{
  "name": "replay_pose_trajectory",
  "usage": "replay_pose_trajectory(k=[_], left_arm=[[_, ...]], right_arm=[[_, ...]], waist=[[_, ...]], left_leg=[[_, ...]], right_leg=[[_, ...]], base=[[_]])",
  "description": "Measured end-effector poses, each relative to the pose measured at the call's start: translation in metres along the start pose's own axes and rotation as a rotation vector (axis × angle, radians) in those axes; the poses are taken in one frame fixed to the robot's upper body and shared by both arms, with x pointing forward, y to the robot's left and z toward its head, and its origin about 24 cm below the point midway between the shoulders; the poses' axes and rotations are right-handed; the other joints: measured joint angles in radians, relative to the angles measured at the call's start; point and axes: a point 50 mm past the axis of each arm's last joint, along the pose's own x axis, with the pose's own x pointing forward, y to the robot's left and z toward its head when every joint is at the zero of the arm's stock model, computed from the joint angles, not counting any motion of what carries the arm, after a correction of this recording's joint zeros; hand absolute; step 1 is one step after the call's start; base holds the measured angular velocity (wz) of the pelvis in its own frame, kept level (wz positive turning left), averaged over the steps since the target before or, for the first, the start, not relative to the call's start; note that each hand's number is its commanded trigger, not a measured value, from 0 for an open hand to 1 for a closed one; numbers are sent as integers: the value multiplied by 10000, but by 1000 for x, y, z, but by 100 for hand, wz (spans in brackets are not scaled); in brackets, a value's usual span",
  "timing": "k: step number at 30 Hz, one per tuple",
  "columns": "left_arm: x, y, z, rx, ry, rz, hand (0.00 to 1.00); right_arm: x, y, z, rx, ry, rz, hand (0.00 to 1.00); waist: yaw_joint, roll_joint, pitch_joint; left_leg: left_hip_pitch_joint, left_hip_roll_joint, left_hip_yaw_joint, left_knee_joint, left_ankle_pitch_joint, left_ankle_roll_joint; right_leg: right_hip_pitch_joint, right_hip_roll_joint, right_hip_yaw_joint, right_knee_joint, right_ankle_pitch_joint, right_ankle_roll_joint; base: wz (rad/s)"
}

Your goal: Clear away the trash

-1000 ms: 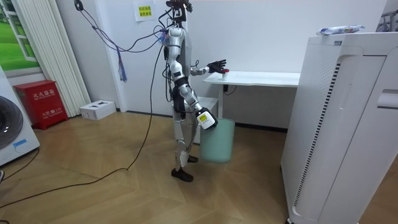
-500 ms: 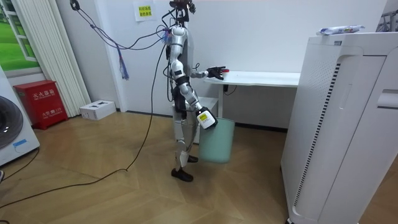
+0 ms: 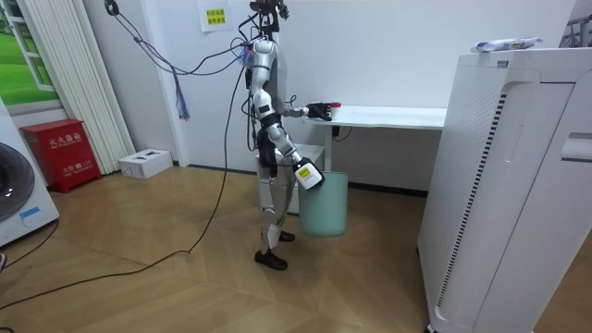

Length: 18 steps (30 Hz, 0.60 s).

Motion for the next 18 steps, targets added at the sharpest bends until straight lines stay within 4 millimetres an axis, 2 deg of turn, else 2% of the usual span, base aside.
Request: replay_pose_trajectory(k=[12,18], left_arm=[[1,0,1,-32,-47,93,0],[12,-6,9,-241,-346,103,0]], right_arm=[[0,1,1,-181,-18,179,100],[0,3,1,-671,36,478,100]], waist=[[-138,91,65],[-216,119,81]], left_leg=[[43,1,-11,-16,0,0],[97,-1,-9,44,0,0]], right_leg=[[100,8,-48,-62,1,0],[116,8,-5,-50,2,-1]], base=[[0],[0]])
